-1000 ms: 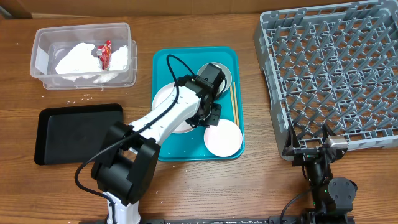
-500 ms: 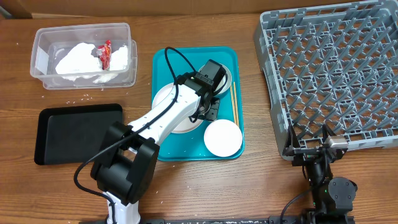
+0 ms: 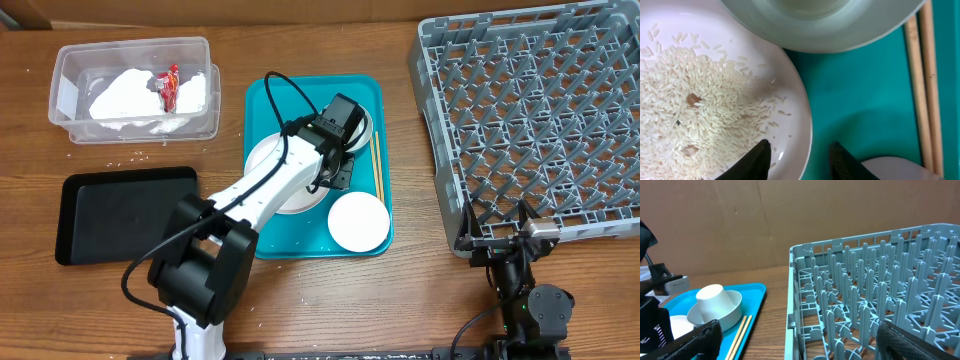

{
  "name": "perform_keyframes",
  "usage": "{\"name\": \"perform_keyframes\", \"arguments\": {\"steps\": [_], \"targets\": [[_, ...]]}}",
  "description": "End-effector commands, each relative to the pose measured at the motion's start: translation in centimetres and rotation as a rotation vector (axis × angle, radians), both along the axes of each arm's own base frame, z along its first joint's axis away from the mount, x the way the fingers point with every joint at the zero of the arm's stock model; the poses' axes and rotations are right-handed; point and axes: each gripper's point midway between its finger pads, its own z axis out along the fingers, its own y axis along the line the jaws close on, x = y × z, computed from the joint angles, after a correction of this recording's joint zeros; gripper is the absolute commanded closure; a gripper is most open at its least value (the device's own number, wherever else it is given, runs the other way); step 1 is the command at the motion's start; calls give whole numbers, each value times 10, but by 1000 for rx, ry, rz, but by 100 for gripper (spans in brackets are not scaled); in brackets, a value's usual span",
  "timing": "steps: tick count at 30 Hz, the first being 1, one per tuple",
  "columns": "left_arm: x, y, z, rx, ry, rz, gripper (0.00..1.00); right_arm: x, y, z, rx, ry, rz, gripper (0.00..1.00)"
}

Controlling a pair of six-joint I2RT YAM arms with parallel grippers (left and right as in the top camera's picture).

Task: Sort waste into correct bins and load items into the dishwasher
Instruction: 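Reach the left gripper to the rice plate rim and grip it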

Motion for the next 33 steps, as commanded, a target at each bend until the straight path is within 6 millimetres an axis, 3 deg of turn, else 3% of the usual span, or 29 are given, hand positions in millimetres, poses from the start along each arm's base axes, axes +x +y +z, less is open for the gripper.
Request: {"name": "perform_keyframes", "arguments": {"steps": [1, 8, 16, 24, 33], "targets": [[3, 7, -15, 47, 6, 10, 62, 0, 0, -2, -1, -2, -3, 0], [2, 7, -25, 58, 23, 4, 72, 0, 0, -2, -1, -2, -3, 0], [0, 4, -27, 69, 22, -5, 73, 0, 0, -2, -1, -2, -3, 0], [-8, 6, -50, 110, 71, -15, 75, 0, 0, -2, -1, -2, -3, 0], [-9, 7, -53, 123, 77, -18, 85, 0, 0, -2, -1, -2, -3, 0]]}}
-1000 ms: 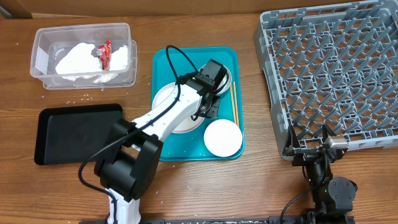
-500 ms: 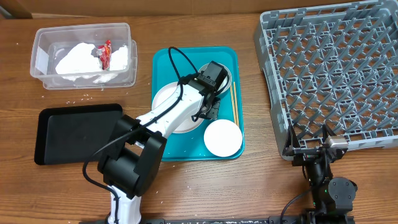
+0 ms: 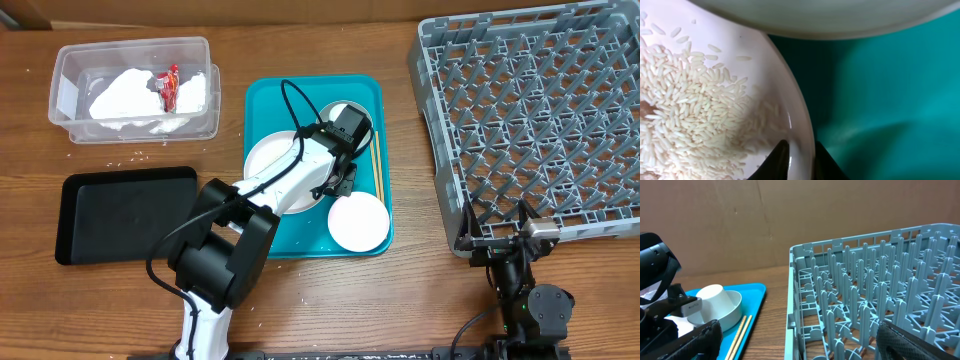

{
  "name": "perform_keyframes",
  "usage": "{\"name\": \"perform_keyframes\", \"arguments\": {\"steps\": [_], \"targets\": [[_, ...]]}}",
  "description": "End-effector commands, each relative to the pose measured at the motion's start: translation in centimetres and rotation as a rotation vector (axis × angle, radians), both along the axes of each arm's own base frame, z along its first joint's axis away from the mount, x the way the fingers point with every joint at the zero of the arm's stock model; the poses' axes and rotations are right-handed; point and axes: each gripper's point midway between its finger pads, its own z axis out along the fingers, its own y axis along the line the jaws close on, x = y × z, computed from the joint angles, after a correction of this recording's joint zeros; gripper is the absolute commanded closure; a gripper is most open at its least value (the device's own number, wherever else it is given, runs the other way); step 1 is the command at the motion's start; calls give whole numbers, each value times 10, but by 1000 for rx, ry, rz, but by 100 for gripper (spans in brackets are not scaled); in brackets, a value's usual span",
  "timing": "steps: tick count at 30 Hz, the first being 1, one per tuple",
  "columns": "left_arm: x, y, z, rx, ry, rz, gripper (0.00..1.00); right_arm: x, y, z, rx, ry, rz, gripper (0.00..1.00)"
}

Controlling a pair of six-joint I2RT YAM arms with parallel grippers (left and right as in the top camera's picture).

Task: Sort waste into correct bins and load items into the dishwasher
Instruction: 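Reach the left gripper to the rice plate rim and grip it, then lift the rice plate and carry it left over the black tray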

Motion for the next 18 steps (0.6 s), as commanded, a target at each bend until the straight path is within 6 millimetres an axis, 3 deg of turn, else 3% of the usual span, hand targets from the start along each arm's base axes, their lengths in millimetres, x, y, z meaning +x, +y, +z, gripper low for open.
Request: {"name": "perform_keyframes", "arguments": {"steps": [1, 7, 18], "targets": [[-4, 7, -14, 44, 26, -3, 88, 0, 0, -2, -1, -3, -2, 0], [-4, 6, -5, 50, 35, -3, 96, 0, 0, -2, -1, -3, -3, 0], [1, 20, 16, 137, 25, 40, 96, 0, 0, -2, -1, -3, -2, 0]]}}
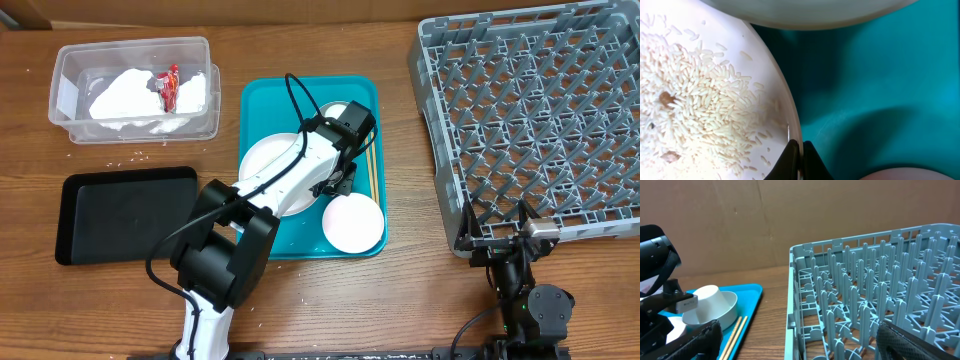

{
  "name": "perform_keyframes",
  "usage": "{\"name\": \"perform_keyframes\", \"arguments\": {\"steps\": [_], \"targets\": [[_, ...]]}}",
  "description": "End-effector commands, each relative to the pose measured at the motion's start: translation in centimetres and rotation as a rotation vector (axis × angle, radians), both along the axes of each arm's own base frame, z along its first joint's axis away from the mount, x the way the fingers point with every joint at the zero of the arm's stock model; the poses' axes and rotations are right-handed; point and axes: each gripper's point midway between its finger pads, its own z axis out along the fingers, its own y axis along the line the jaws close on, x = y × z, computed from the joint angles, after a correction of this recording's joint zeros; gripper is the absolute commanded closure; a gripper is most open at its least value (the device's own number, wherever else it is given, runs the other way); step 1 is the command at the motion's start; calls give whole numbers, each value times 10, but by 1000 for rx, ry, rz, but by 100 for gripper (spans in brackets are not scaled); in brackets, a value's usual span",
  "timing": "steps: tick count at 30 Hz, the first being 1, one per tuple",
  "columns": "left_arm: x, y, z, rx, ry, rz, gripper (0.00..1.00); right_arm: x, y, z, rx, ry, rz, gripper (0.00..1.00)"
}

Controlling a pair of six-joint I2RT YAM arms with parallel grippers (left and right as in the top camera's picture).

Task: Sort waste into correct bins and load items into the dishwasher
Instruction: 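Lift the rice plate and carry it left over the black tray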

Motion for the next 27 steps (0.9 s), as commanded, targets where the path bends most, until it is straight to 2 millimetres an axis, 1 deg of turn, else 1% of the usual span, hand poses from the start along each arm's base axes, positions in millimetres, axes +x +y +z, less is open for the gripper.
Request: {"name": "perform_keyframes", "arguments": {"steps": [1, 7, 11, 14, 20, 24, 27], "targets": [[6, 11, 0, 59, -14, 43, 96, 0, 0, -2, -1, -3, -2, 0], [8, 22, 13, 122, -28, 80, 96, 0, 0, -2, -1, -3, -2, 0], [10, 26, 26, 152, -38, 95, 96, 0, 0, -2, -1, -3, -2, 0], [12, 27, 38, 162, -48, 113, 96, 0, 0, -2, -1, -3, -2, 0], [15, 35, 64, 207, -73, 171, 96, 0, 0, -2, -1, -3, -2, 0], [16, 45, 81, 234, -84, 216, 96, 0, 0, -2, -1, -3, -2, 0], [19, 55, 93, 255, -105, 272, 96, 0, 0, -2, -1, -3, -2, 0]]}}
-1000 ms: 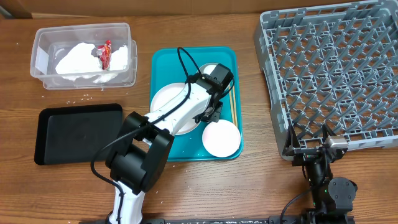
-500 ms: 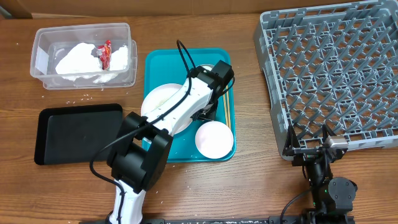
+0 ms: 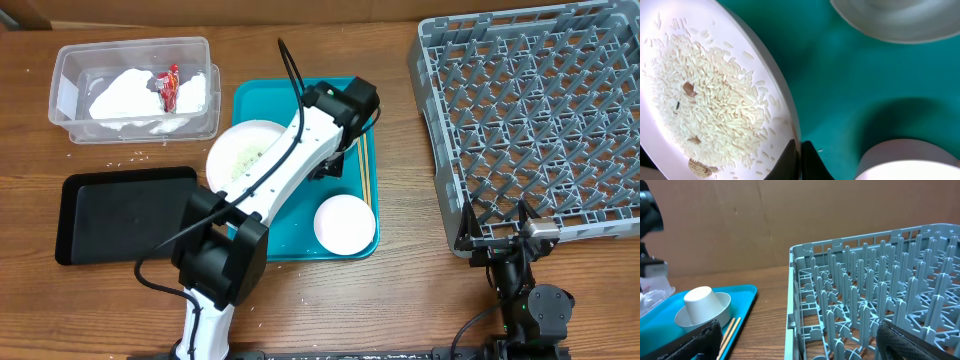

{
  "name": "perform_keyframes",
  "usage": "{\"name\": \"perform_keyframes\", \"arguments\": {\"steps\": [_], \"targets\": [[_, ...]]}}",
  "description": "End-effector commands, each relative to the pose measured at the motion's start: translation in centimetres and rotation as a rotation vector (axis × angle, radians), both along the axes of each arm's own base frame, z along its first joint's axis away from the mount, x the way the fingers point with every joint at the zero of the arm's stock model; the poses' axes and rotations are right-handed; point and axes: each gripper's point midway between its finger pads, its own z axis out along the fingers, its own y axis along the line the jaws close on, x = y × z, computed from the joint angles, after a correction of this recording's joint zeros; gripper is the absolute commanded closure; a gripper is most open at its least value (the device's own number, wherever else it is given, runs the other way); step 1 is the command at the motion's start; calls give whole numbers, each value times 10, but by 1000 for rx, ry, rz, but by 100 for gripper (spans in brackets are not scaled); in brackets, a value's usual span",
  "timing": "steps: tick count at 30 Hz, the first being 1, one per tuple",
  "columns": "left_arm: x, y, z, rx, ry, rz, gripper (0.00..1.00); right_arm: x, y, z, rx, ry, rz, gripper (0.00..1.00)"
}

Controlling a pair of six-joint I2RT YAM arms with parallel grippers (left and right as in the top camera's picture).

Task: Sort waste into correct bins and load items into the dishwasher
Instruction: 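Lift the rice plate and carry it left over the black tray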

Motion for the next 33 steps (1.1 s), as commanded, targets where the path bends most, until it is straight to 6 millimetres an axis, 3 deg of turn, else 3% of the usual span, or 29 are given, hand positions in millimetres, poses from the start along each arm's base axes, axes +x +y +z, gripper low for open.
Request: {"name": "perform_keyframes", "arguments": {"steps": [1, 6, 13, 20, 33], "targets": [[17, 16, 17, 44, -84, 95, 96, 0, 0, -2, -1, -2, -3, 0], [27, 36, 37, 37, -104, 163, 96, 0, 0, -2, -1, -2, -3, 0], [40, 86, 60, 29, -122, 322, 96, 0, 0, -2, -1, -2, -3, 0], [46, 144, 57, -20, -112, 542, 96, 0, 0, -2, -1, -2, -3, 0], [51, 223, 48, -215, -102, 875, 96, 0, 0, -2, -1, -2, -3, 0]]}}
